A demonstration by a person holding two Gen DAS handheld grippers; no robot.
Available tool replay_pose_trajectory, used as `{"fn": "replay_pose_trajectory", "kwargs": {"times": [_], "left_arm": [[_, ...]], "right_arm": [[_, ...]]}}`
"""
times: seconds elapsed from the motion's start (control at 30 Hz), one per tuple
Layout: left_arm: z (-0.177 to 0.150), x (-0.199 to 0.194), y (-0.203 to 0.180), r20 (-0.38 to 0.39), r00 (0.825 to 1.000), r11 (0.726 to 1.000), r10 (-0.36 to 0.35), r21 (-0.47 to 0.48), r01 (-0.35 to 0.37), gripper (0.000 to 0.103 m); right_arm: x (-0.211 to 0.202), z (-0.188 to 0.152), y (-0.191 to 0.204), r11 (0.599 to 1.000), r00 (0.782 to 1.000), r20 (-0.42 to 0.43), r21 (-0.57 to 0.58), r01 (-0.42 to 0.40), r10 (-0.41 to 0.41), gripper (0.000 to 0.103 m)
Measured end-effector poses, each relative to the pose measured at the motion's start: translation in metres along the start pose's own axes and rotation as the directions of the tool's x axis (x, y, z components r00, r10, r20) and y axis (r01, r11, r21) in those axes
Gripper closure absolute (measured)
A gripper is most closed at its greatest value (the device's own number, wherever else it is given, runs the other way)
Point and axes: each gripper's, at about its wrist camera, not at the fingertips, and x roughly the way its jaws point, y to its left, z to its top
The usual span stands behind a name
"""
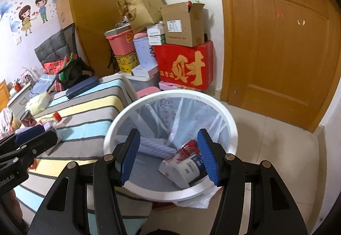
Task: Collect trash
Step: 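Return both tools over the table toward the patterned paper cup and juice box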
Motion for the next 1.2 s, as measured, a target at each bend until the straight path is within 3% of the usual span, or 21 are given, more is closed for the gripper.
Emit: {"fn": "replay_pose_trajectory", "kwargs": {"times": [0.53, 0.83, 1.2], "left_arm": [[-0.028, -0.058, 0.066, 0.043, 0.989, 0.987, 0.141, -0.084, -0.137, 0.049], [-0.054, -0.083, 0.12, 0.027, 0.966, 0.953, 0.257, -0.169, -0.249, 0.049], [-0.083, -0.098, 0.172, -0.02, 0.947, 0.916, 0.321, -0.245, -0.316, 0.048]], "right_arm": [[-0.007, -0.01, 0.048, 0.995, 0.996, 0.013, -0.045, -0.092, 0.093, 0.045], [0.0, -0.016, 0.08, 0.984, 0.989, -0.012, -0.091, -0.151, 0.151, 0.045], [0.014, -0.022, 0.133, 0.958, 0.97, -0.069, -0.156, -0.239, 0.231, 0.044]]}}
